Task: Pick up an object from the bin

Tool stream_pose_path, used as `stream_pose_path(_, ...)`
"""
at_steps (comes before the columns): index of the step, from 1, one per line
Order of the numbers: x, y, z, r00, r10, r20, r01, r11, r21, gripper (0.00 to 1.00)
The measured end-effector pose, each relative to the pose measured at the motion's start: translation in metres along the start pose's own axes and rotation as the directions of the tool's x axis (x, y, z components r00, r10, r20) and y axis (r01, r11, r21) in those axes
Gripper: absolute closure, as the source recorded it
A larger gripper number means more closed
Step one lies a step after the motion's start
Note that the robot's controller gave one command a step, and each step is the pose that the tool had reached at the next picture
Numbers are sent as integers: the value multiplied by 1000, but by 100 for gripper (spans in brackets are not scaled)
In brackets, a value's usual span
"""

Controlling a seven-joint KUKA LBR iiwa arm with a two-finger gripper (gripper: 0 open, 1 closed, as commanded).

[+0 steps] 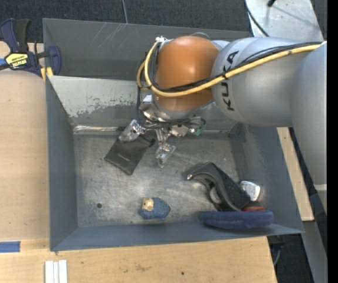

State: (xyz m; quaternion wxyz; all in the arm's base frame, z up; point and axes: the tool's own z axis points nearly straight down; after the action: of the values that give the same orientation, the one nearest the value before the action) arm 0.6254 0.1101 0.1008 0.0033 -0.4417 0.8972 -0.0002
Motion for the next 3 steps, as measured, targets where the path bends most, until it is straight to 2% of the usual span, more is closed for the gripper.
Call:
stream_pose_path(1,-11,3,27,994,-113,-4,113,994,0,0)
stream_pose_path(2,-12,2,25,994,-109,0,109,994,0,0)
stream_pose_path(3,-16,1,21,994,-108,12,108,994,5,100)
